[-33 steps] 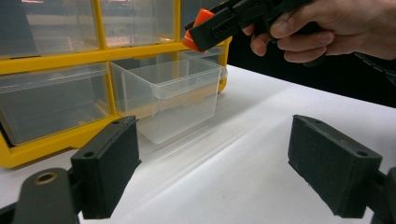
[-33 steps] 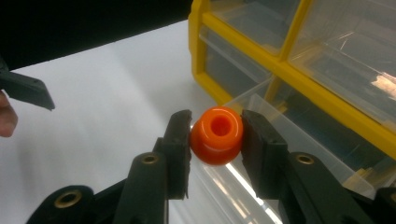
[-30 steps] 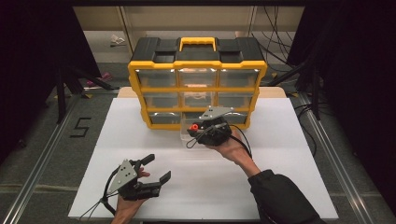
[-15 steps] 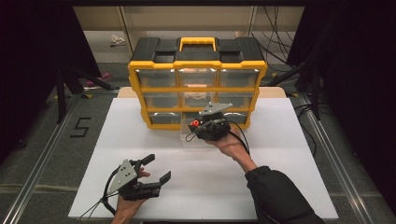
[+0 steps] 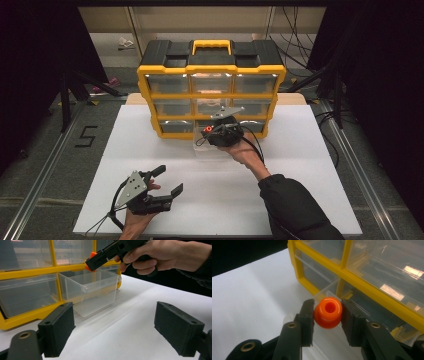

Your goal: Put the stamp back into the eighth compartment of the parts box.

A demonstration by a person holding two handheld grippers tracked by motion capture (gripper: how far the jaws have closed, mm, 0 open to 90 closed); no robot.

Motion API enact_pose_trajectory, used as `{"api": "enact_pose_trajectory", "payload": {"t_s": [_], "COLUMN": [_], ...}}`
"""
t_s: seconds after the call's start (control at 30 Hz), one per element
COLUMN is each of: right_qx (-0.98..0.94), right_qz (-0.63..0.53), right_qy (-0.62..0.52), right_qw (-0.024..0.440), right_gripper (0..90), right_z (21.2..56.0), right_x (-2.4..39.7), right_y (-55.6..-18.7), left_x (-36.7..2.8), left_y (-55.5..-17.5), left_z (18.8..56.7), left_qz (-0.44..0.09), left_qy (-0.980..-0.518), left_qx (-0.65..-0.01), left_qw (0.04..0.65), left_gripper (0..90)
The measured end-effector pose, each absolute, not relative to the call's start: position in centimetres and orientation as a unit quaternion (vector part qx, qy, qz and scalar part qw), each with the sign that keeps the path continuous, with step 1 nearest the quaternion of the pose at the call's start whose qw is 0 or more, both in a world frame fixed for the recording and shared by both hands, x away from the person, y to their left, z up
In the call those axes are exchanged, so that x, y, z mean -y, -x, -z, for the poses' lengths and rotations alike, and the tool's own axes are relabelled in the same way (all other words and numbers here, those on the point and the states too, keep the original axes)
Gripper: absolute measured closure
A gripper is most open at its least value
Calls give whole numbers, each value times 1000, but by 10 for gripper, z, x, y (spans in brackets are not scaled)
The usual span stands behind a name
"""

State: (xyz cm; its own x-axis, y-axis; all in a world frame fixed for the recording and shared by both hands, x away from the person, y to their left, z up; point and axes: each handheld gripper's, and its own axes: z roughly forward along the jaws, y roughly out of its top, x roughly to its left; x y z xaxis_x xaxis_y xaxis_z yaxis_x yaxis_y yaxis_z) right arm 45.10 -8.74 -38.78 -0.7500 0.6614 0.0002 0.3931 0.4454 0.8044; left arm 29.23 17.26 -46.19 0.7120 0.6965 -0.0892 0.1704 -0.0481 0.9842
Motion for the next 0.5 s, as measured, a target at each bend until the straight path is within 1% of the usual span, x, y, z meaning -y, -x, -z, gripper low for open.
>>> {"api": "enact_pose_trajectory", "payload": {"t_s": [0.13,0.23,0.37,0.43,0.5], "right_qx": [-837,-833,-824,-822,-819], "right_qz": [-415,-416,-420,-420,-424], "right_qy": [-320,-329,-341,-346,-347], "right_qw": [159,157,166,168,171], "right_gripper": [640,555,365,328,311], "right_z": [389,389,388,386,384], "right_x": [86,85,87,87,89], "right_y": [-454,-456,-457,-456,-456], "left_x": [-173,-173,-172,-172,-172], "left_y": [-292,-292,-293,-293,-293], "left_z": [462,462,462,462,462], "left_qz": [-214,-213,-212,-212,-213], "left_qy": [-691,-691,-692,-693,-693], "left_qx": [-314,-314,-315,-315,-314], "left_qw": [615,615,613,613,613], "left_gripper": [162,161,162,161,162]}}
